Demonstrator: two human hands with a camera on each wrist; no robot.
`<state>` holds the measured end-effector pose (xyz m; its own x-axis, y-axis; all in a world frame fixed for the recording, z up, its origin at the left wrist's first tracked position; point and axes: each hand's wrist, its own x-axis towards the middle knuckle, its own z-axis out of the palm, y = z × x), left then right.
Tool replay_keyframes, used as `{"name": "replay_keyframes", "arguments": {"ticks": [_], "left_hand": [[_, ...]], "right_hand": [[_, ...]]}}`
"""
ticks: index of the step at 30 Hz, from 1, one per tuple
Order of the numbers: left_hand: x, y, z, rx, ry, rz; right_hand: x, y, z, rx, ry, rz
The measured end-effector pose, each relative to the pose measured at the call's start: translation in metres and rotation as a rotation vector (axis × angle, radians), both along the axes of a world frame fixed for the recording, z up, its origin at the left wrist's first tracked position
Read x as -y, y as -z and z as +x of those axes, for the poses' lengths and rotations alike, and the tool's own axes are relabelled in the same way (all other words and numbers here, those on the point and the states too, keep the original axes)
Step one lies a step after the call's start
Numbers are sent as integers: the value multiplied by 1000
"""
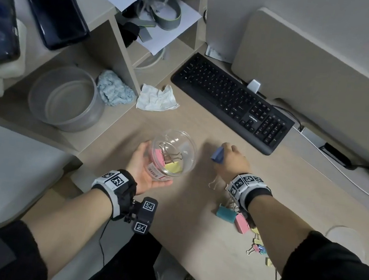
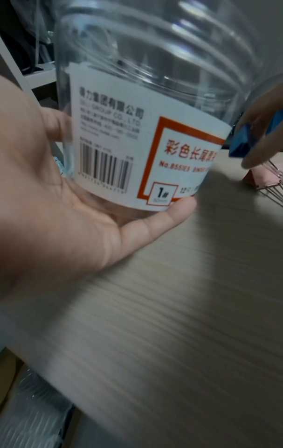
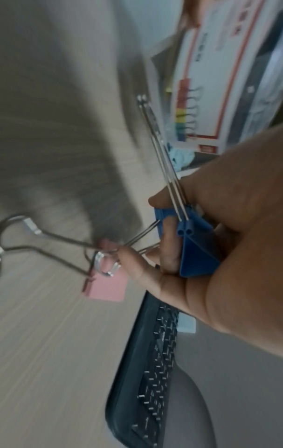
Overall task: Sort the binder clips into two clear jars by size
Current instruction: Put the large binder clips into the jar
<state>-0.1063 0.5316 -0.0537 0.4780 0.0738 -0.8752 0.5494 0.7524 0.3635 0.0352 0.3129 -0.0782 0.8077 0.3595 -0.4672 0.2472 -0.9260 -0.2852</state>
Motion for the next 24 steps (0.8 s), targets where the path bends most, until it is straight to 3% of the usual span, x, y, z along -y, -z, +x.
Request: {"name": "replay_keyframes", "arguments": {"ticks": [7, 12, 15, 21, 24], "left_hand": [[22, -12, 13, 33, -2, 32], [41, -26, 22, 97, 18, -18], [52, -38, 25, 144, 42, -49], [62, -54, 28, 231, 67, -46], [62, -57, 25, 244, 78, -47]], "right_hand": [[9, -78, 6, 96, 173, 411], [0, -133, -3, 123, 174, 536], [-8, -150, -12, 94, 130, 511], [-16, -158, -32, 56, -51, 265], [-17, -162, -34, 58, -40, 258]]}}
